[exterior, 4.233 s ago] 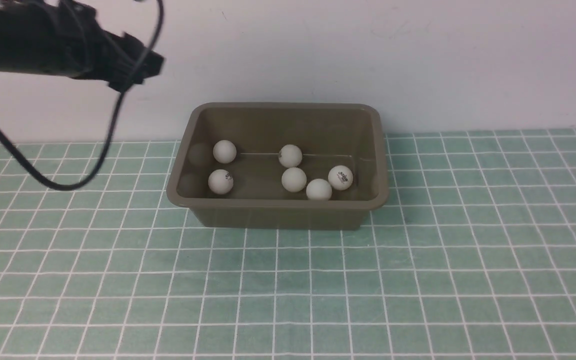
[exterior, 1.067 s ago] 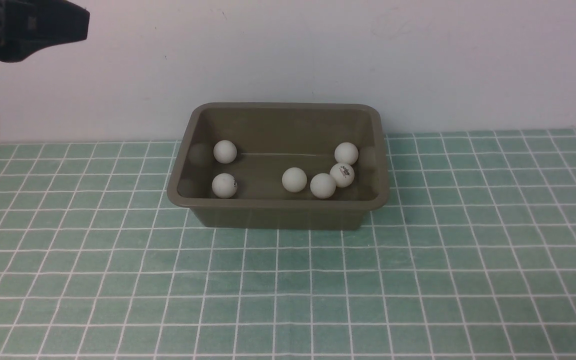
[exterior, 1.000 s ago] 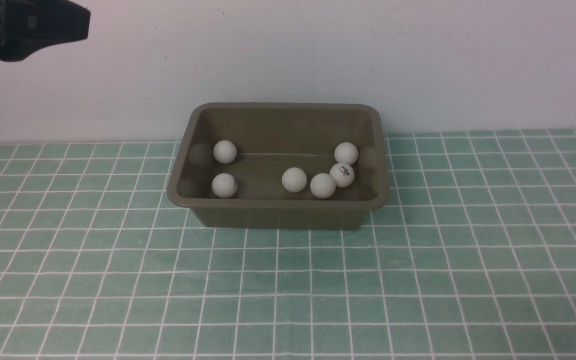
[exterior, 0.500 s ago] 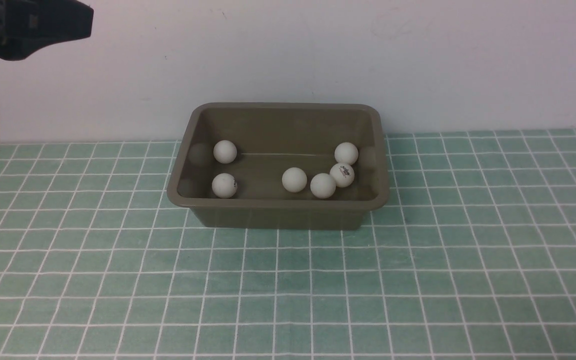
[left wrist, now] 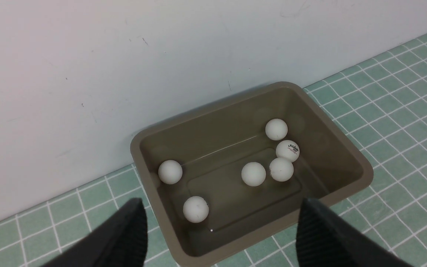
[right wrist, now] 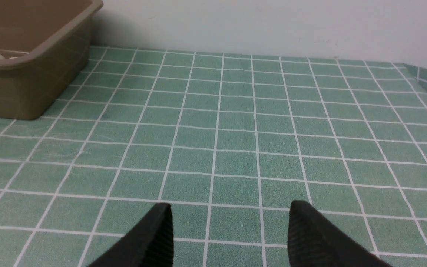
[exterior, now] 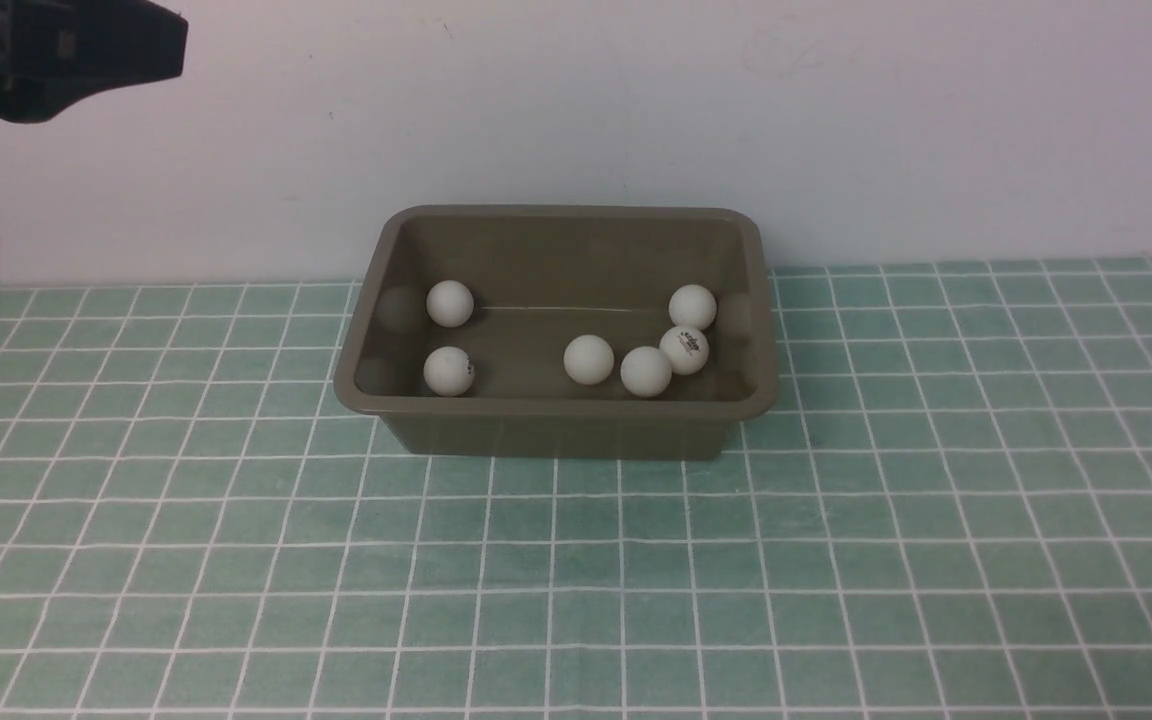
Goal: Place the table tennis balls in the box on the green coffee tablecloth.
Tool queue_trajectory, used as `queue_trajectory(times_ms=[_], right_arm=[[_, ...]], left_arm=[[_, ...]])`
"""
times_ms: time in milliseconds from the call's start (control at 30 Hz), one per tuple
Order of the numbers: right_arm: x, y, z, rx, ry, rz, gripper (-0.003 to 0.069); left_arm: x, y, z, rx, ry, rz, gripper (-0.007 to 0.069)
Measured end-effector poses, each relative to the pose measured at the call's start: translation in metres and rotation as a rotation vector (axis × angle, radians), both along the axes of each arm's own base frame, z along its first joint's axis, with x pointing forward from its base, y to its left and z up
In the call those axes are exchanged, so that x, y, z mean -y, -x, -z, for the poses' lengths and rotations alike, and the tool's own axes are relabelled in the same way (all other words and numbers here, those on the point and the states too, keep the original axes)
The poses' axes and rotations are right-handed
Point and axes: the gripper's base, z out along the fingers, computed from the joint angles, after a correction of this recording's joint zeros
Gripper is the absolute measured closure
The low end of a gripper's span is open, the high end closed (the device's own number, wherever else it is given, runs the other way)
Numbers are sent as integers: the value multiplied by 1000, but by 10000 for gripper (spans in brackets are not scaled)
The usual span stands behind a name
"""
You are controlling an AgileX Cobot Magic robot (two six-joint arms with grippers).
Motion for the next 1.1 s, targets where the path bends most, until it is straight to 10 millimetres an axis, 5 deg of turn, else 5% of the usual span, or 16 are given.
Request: queue_trajectory(times_ms=[567,1100], right_arm=[[0,0,0,4,1,0,270],[0,0,0,5,0,0,270]], left_arm=[[12,2,-11,45,167,87,136],[10,4,-6,38,148,64,136]])
